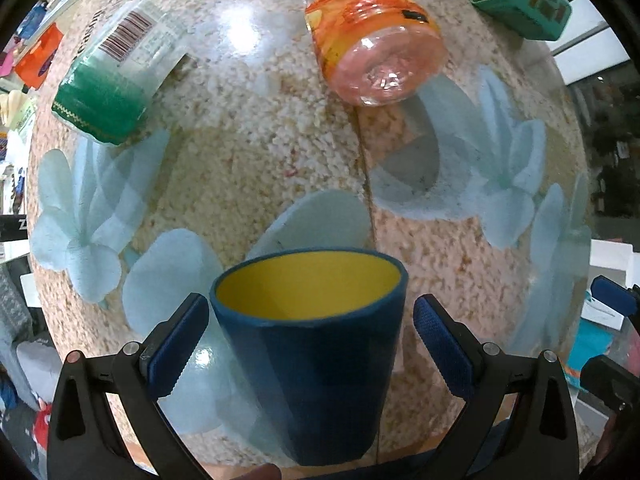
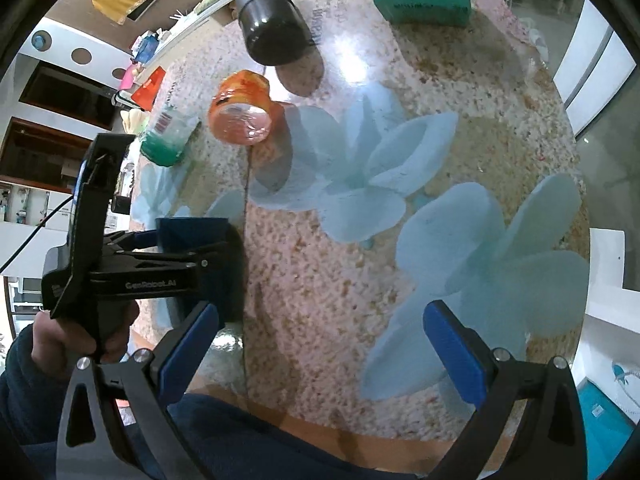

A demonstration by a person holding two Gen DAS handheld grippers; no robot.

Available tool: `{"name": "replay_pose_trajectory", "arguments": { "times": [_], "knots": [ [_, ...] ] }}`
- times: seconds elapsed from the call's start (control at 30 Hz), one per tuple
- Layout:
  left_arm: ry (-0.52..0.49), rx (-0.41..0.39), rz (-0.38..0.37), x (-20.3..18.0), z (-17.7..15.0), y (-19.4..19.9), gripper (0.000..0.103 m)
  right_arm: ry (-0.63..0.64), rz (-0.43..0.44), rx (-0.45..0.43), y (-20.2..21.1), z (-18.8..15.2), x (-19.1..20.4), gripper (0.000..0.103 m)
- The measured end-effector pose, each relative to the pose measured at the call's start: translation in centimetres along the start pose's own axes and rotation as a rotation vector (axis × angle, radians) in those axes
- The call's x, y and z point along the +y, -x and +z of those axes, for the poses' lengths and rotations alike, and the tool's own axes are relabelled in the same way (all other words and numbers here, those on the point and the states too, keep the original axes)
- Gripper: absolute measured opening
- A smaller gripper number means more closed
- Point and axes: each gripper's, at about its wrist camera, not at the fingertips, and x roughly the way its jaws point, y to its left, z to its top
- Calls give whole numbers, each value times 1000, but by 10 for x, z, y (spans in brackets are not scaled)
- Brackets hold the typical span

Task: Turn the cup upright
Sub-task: 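Grasp the blue cup with the left gripper and tilt its opening upward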

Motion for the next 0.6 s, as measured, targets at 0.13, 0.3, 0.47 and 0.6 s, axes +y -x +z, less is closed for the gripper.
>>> {"name": "replay_pose_trajectory", "arguments": {
  "times": [0.13, 0.3, 0.47, 0.6],
  "knots": [
    [8, 16, 21, 1, 4, -5, 102, 1, 6, 7, -2, 4, -6, 103],
    [57, 25, -9, 11, -5, -10, 86, 7, 8, 13, -1, 9, -10, 103],
    [95, 19, -34, 18, -14, -14, 76, 13, 8, 12, 1, 12, -11, 103],
    [106, -29, -59, 24, -25, -7, 76, 15, 10, 10, 1, 11, -10, 103]
  ]
}}
